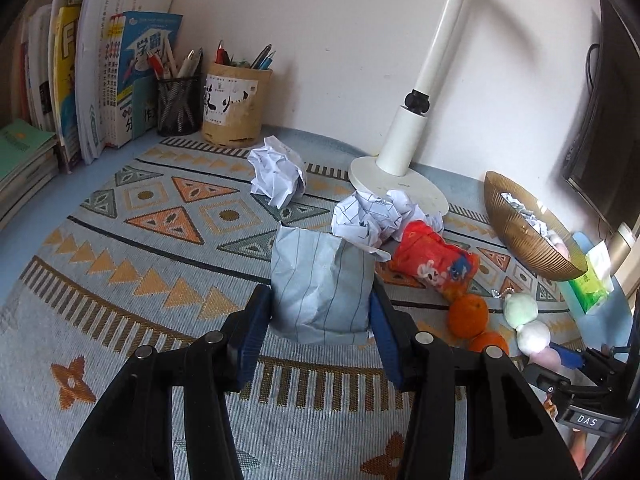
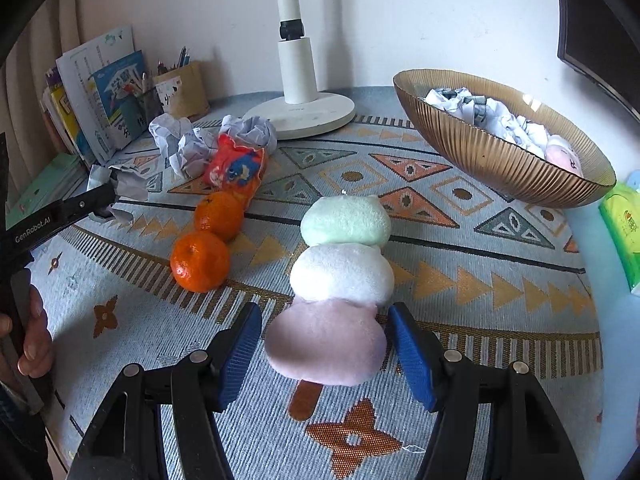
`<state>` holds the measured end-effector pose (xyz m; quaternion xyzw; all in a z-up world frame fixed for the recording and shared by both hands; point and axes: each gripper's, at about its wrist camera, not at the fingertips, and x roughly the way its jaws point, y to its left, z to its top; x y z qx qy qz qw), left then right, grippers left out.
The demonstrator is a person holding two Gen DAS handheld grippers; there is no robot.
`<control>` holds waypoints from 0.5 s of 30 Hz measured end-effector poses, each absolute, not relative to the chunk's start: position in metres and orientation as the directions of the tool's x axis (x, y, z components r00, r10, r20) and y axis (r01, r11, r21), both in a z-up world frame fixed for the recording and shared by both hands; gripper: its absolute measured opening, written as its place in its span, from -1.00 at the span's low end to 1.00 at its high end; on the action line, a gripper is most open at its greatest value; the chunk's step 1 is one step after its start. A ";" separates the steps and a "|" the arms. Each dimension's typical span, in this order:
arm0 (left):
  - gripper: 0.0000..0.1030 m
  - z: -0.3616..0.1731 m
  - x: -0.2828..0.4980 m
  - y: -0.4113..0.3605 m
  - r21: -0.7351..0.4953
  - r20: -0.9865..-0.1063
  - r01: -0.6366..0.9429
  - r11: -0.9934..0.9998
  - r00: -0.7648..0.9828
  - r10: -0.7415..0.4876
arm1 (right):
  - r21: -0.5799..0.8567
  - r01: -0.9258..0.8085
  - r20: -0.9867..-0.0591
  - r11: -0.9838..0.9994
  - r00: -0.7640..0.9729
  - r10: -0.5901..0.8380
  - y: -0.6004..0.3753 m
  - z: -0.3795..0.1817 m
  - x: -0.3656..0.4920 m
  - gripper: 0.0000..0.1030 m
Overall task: Organize objects
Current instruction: 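Lift the grey cloth with the left gripper while the right lifts the plush toy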
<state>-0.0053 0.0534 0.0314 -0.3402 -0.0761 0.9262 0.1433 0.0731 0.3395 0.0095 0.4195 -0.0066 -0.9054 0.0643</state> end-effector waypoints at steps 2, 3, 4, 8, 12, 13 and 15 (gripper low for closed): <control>-0.09 0.031 -0.005 0.054 -0.238 -0.607 -0.216 -0.947 -0.728 0.318 | 0.067 0.111 -0.758 -0.992 -0.641 -0.123 0.340 0.009 0.074 0.24; -0.09 0.031 -0.005 0.054 -0.236 -0.606 -0.217 -0.947 -0.729 0.318 | 0.066 0.111 -0.756 -0.992 -0.642 -0.123 0.340 0.009 0.074 0.24; -0.09 0.031 -0.005 0.054 -0.235 -0.605 -0.217 -0.947 -0.730 0.318 | 0.066 0.109 -0.755 -0.992 -0.645 -0.122 0.340 0.010 0.074 0.24; -0.09 0.031 -0.004 0.054 -0.235 -0.604 -0.217 -0.947 -0.731 0.318 | 0.069 0.105 -0.753 -0.992 -0.647 -0.121 0.341 0.010 0.074 0.24; -0.09 0.031 -0.004 0.054 -0.234 -0.603 -0.219 -0.947 -0.731 0.318 | 0.071 0.103 -0.755 -0.992 -0.645 -0.121 0.342 0.010 0.074 0.24; -0.09 0.031 -0.004 0.054 -0.234 -0.604 -0.219 -0.947 -0.731 0.318 | 0.071 0.105 -0.755 -0.992 -0.645 -0.122 0.342 0.010 0.074 0.24; -0.09 0.030 -0.004 0.053 -0.234 -0.604 -0.219 -0.947 -0.731 0.318 | 0.073 0.103 -0.755 -0.992 -0.644 -0.123 0.342 0.009 0.073 0.24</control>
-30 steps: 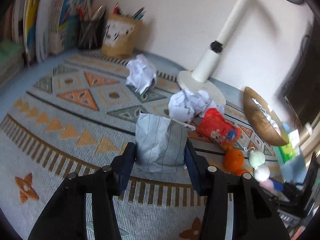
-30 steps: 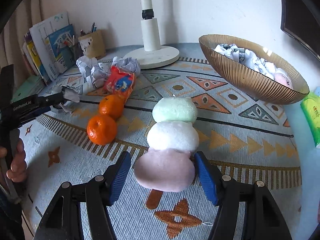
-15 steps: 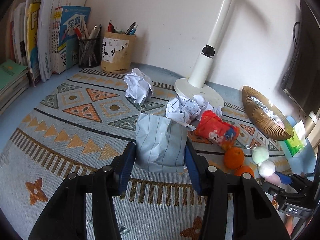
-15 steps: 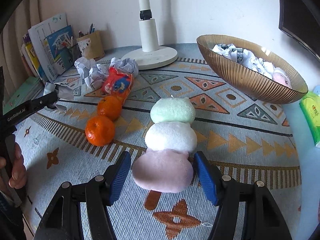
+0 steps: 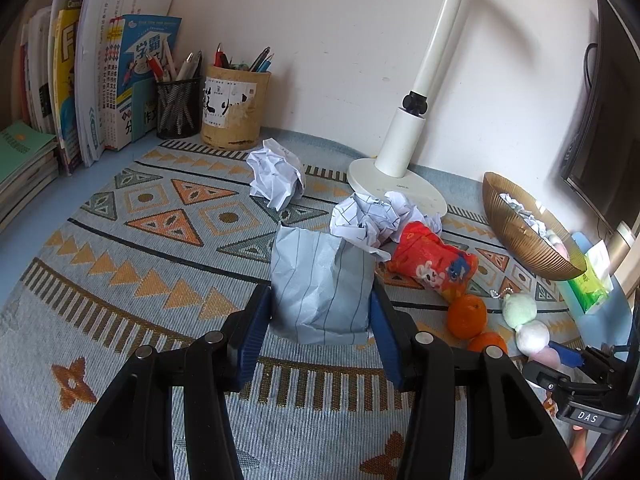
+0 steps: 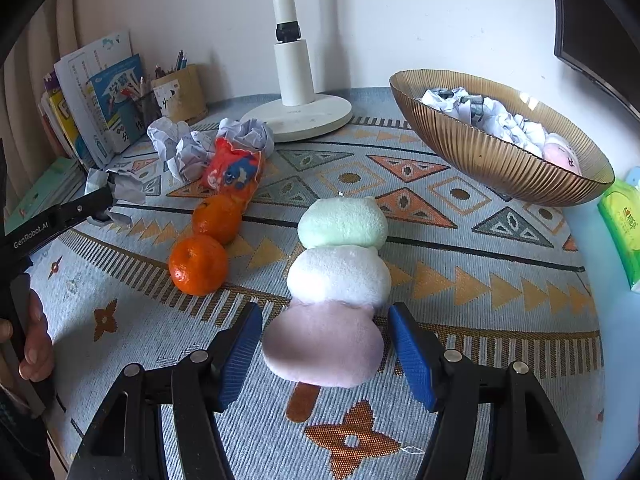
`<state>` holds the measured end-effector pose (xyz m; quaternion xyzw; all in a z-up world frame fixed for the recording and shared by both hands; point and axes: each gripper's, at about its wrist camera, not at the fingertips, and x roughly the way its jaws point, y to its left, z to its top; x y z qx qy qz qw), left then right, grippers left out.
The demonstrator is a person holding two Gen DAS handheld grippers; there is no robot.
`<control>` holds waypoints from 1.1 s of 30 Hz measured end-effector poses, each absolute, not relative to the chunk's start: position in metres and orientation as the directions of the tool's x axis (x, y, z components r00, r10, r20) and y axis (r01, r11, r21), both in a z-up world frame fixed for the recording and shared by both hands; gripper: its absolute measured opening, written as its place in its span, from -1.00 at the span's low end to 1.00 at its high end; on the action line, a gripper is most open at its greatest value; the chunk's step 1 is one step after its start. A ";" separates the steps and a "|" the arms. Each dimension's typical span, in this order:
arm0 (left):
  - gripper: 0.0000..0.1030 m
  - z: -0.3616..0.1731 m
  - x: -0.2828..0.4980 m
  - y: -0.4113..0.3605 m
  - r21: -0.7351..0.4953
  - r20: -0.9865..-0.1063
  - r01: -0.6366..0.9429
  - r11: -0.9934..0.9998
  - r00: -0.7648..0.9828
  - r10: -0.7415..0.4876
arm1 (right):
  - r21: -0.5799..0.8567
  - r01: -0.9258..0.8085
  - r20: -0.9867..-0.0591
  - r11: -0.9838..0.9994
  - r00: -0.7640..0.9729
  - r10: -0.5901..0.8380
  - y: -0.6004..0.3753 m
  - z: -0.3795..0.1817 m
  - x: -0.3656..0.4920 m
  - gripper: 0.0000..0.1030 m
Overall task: Organize objects
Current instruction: 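Lift the grey cloth with the left gripper while the right lifts the plush toy, then carry the grey cloth and plush toy over the gold bowl and release both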
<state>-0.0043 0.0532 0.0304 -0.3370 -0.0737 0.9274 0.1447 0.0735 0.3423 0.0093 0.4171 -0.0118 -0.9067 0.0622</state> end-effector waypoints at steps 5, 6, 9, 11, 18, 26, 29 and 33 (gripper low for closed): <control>-0.09 0.031 -0.004 0.053 -0.236 -0.602 -0.221 -0.946 -0.731 0.321 | 0.071 0.109 -0.755 -0.991 -0.644 -0.125 0.342 0.010 0.073 0.00; -0.09 0.031 -0.004 0.053 -0.237 -0.602 -0.221 -0.946 -0.731 0.322 | 0.065 0.110 -0.753 -0.992 -0.647 -0.121 0.341 0.010 0.074 -0.01; -0.09 0.031 -0.004 0.053 -0.237 -0.602 -0.222 -0.946 -0.731 0.322 | 0.053 0.108 -0.750 -0.993 -0.653 -0.111 0.339 0.011 0.074 -0.03; -0.09 0.031 -0.004 0.052 -0.237 -0.602 -0.221 -0.946 -0.731 0.322 | 0.045 0.104 -0.747 -0.994 -0.657 -0.102 0.339 0.012 0.075 -0.04; -0.09 0.031 -0.004 0.052 -0.243 -0.602 -0.225 -0.944 -0.728 0.328 | 0.030 0.110 -0.734 -0.993 -0.672 -0.097 0.338 0.015 0.077 -0.05; -0.09 0.031 -0.004 0.059 -0.217 -0.616 -0.228 -0.949 -0.722 0.315 | 0.059 0.130 -0.692 -0.990 -0.710 -0.134 0.341 0.025 0.087 -0.05; -0.09 0.037 0.004 0.061 -0.239 -0.622 -0.236 -0.942 -0.708 0.335 | 0.143 0.137 -0.665 -0.980 -0.720 -0.197 0.353 0.034 0.093 -0.05; -0.09 0.076 0.020 0.078 -0.244 -0.568 -0.295 -0.924 -0.728 0.383 | 0.274 0.143 -0.573 -0.951 -0.770 -0.281 0.383 0.069 0.112 -0.05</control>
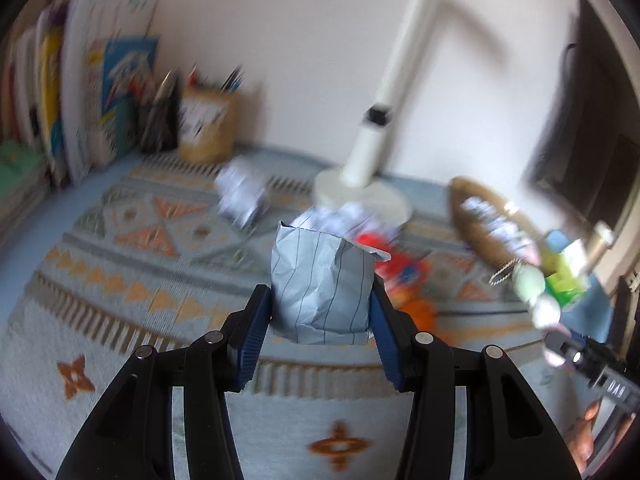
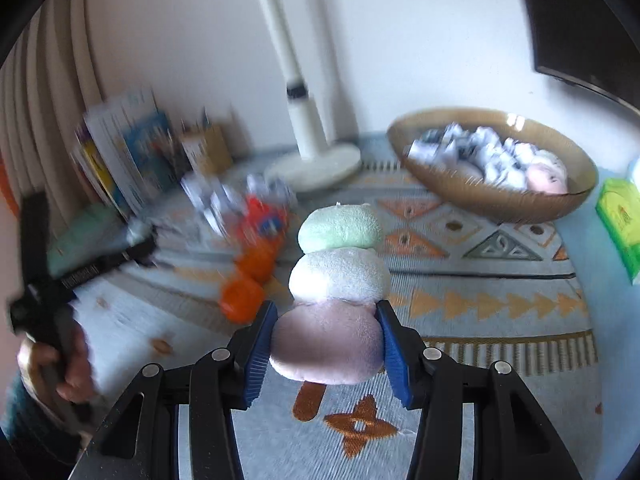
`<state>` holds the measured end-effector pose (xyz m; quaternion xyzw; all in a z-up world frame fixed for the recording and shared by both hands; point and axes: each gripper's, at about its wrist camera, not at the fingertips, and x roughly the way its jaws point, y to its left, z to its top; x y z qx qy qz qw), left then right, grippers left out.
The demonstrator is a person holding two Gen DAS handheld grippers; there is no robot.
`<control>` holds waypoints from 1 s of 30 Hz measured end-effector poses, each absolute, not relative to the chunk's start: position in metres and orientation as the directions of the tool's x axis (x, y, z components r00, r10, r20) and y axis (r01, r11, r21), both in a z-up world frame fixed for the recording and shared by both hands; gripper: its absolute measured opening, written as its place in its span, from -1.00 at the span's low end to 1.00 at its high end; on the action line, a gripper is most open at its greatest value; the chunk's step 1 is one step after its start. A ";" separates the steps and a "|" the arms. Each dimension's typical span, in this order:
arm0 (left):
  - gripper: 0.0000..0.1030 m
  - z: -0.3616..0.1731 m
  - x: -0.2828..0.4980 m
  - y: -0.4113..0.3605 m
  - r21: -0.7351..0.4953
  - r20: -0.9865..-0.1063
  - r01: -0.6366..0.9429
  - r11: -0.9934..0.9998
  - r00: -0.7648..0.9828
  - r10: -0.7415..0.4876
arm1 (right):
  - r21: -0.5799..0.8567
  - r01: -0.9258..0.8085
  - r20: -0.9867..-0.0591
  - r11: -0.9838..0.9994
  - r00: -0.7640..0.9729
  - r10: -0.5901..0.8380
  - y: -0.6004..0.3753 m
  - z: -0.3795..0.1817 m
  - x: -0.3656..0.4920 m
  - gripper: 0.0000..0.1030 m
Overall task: Organize objects
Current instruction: 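Carry the grey cloth and plush toy over the gold bowl and release both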
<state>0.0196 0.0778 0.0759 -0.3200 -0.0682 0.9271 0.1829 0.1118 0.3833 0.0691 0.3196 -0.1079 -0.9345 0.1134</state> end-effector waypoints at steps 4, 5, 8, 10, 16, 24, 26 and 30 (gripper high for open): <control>-0.09 0.134 0.026 0.126 -0.223 -0.494 -0.420 -0.880 -0.729 0.473 | 0.308 0.055 -0.485 -0.950 -0.849 -0.207 0.437 0.122 0.117 -0.05; -0.09 0.148 0.023 0.147 -0.222 -0.484 -0.461 -0.859 -0.713 0.507 | 0.317 0.032 -0.474 -0.948 -0.860 -0.188 0.448 0.130 0.114 -0.05; -0.09 0.164 0.003 0.199 -0.248 -0.494 -0.519 -0.818 -0.659 0.567 | 0.342 -0.079 -0.464 -0.936 -0.881 -0.095 0.483 0.151 0.093 -0.05; -0.09 0.162 -0.013 0.240 -0.230 -0.525 -0.538 -0.811 -0.633 0.569 | 0.357 -0.176 -0.485 -0.918 -0.874 -0.021 0.502 0.156 0.071 -0.05; 0.10 0.137 -0.070 0.333 -0.257 -0.562 -0.582 -0.771 -0.559 0.609 | 0.395 -0.284 -0.538 -0.873 -0.842 0.030 0.531 0.150 -0.007 0.08; 0.21 0.123 -0.075 0.316 -0.286 -0.614 -0.572 -0.768 -0.506 0.606 | 0.318 -0.257 -0.623 -0.913 -0.782 0.003 0.522 0.132 -0.006 0.15; 0.29 0.133 -0.057 0.281 -0.297 -0.594 -0.562 -0.772 -0.524 0.611 | 0.323 -0.230 -0.623 -0.918 -0.782 -0.023 0.508 0.133 0.016 0.15; 0.79 0.160 -0.013 0.195 -0.249 -0.544 -0.486 -0.838 -0.646 0.536 | 0.333 -0.199 -0.616 -0.922 -0.786 -0.053 0.476 0.139 0.066 0.15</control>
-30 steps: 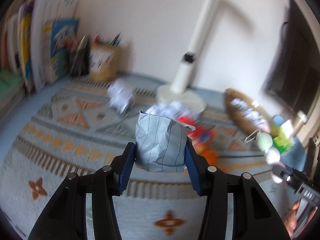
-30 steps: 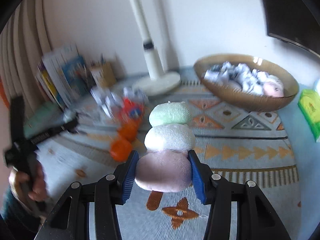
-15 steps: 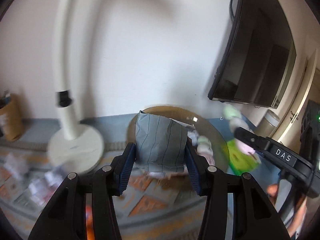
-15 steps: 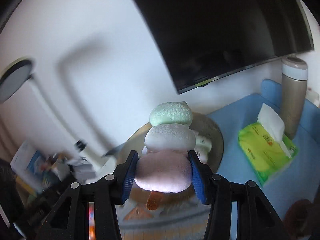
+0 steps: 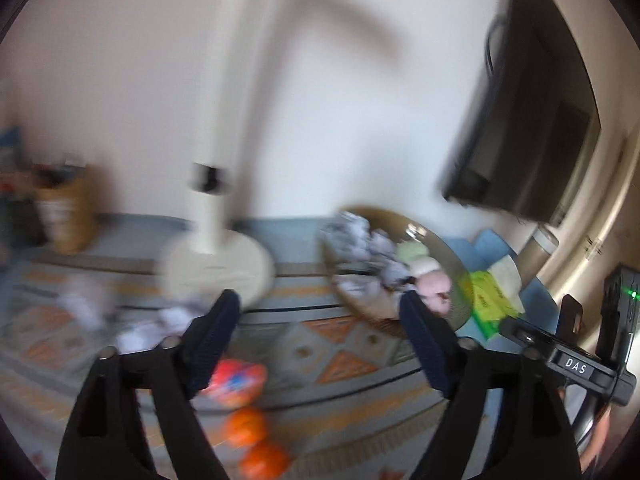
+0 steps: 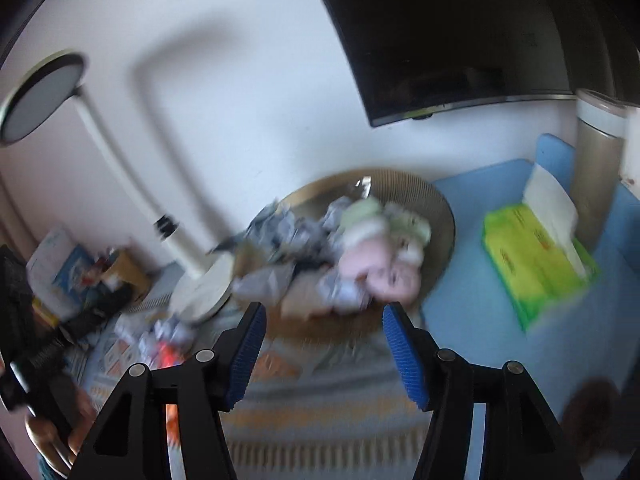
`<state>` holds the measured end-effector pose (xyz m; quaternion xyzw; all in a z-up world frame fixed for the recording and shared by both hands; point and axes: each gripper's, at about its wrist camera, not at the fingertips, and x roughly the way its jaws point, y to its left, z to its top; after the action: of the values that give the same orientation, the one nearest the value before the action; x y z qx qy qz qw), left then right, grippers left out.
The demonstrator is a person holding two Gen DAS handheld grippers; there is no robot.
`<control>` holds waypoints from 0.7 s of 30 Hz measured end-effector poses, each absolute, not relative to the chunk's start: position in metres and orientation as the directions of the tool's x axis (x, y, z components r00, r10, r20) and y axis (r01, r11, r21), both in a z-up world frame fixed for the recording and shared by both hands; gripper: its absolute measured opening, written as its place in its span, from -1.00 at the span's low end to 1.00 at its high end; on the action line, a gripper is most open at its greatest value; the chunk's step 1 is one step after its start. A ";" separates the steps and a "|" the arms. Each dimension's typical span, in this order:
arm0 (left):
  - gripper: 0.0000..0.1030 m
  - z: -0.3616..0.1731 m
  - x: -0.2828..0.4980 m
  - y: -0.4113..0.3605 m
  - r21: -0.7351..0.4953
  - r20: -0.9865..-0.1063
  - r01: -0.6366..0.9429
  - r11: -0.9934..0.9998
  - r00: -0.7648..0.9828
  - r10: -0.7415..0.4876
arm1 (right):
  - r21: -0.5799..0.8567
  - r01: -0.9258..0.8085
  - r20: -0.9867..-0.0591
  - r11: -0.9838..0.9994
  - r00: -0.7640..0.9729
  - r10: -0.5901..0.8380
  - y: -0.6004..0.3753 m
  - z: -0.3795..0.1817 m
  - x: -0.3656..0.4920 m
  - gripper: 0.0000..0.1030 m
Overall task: Organize objects
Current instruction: 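Carry the grey cloth and plush toy over the gold bowl and release both, then move both grippers back toward the desk clutter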
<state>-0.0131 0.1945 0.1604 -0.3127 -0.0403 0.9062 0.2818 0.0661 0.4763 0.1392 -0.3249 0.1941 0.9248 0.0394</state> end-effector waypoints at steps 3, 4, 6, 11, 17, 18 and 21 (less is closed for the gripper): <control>0.99 0.178 0.018 0.129 -0.237 -0.524 -0.381 -0.894 -0.724 0.448 | 0.352 -0.163 -0.607 -0.921 -0.789 -0.092 0.456 0.146 0.089 0.15; 0.99 0.179 0.023 0.110 -0.234 -0.534 -0.339 -0.911 -0.739 0.411 | 0.365 -0.133 -0.601 -0.921 -0.789 -0.125 0.446 0.144 0.094 0.16; 0.99 0.169 0.034 0.078 -0.216 -0.569 -0.253 -0.943 -0.752 0.332 | 0.380 -0.095 -0.614 -0.920 -0.770 -0.175 0.420 0.125 0.093 0.20; 0.99 0.073 0.025 0.040 -0.107 -0.638 -0.088 -0.990 -0.758 0.136 | 0.211 -0.126 -0.698 -0.969 -0.713 -0.060 0.377 0.054 0.071 0.20; 0.99 0.029 0.010 0.057 -0.104 -0.618 -0.100 -0.989 -0.773 0.143 | 0.093 -0.198 -0.759 -0.976 -0.648 0.059 0.373 0.023 0.053 0.20; 0.99 0.029 0.010 0.061 -0.081 -0.623 -0.096 -0.992 -0.772 0.126 | 0.089 -0.201 -0.766 -0.976 -0.639 0.062 0.373 0.021 0.052 0.20; 0.99 0.030 0.010 0.067 -0.056 -0.640 -0.120 -0.991 -0.758 0.128 | 0.048 -0.203 -0.782 -0.978 -0.617 0.090 0.367 0.017 0.049 0.21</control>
<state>0.0100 0.0672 0.0297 -0.3418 -0.0057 0.9374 0.0663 0.0488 0.3672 0.0174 -0.4302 0.0657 0.8966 0.0818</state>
